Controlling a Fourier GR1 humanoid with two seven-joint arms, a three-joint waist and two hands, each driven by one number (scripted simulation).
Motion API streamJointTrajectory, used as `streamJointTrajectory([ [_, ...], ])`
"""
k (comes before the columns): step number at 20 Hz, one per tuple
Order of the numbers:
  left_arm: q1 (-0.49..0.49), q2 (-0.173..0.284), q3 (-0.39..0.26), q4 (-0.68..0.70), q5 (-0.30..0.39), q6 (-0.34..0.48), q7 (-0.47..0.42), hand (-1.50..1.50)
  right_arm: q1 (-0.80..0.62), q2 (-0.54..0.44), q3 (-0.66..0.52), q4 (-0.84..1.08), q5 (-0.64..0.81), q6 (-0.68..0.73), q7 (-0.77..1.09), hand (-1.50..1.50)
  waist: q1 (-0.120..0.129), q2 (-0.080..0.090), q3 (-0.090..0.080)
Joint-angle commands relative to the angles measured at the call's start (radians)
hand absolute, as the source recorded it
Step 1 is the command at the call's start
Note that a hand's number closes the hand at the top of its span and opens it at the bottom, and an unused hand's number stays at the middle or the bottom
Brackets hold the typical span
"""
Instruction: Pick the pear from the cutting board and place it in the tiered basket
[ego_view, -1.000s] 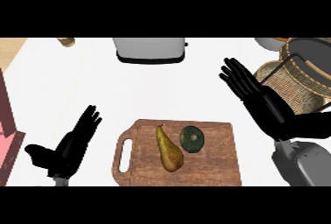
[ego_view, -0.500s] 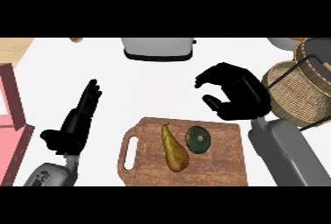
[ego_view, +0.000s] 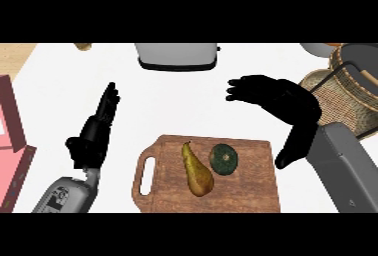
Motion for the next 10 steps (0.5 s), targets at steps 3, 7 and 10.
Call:
streamJointTrajectory([
  [3,0.018,-0.001,-0.001,-0.017,-0.016,0.023,0.018,0.00,-0.130,-0.205,-0.030,-0.139,0.261,0.116,-0.029,-1.50,-0.016,-0.019,-0.002],
  [7,0.000,-0.008,0.000,-0.012,-0.026,0.032,0.028,0.00,-0.234,-0.268,0.001,-0.291,0.469,0.143,-0.025,-1.50,-0.015,-0.018,-0.001],
  [10,0.025,-0.019,-0.019,-0.024,-0.040,0.043,0.027,0.00,-0.252,-0.259,0.056,-0.443,0.633,0.092,-0.006,-1.50,-0.017,-0.021,-0.001],
])
